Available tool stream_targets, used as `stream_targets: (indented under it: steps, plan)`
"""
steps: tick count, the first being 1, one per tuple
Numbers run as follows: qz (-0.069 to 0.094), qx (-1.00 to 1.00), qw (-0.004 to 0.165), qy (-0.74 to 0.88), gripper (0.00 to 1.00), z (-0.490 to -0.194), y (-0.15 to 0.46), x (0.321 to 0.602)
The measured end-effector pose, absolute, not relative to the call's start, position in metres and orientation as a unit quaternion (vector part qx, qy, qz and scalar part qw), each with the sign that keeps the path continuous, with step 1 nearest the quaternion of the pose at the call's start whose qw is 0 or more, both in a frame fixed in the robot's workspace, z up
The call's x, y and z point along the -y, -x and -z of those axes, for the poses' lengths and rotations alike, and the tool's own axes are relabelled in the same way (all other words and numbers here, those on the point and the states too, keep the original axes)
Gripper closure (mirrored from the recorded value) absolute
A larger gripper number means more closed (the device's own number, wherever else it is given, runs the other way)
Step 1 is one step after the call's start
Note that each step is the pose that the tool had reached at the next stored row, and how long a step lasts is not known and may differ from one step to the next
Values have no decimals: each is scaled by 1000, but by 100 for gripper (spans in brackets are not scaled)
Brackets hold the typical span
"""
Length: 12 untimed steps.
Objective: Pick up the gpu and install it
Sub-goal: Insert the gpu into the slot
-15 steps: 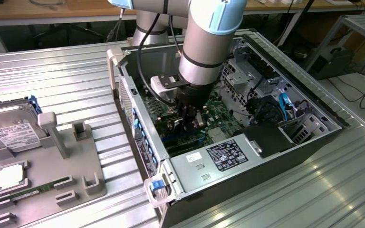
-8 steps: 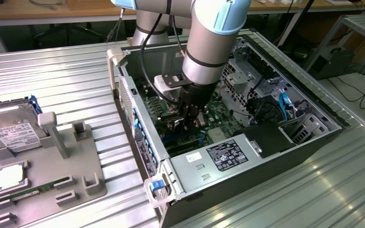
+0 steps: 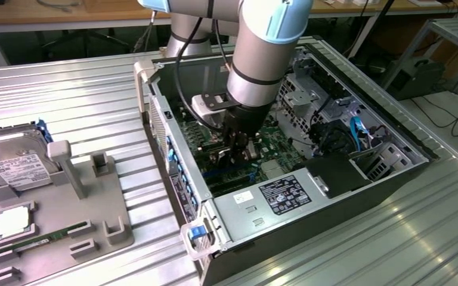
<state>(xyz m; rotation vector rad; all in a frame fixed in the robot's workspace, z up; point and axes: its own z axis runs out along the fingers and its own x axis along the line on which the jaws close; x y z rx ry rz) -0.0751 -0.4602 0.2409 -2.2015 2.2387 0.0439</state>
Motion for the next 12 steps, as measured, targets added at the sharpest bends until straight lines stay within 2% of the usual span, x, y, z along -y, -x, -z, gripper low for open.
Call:
stream_targets:
  steps: [12]
  plan:
    - [-14,-713,1,701,72,-241,76,460]
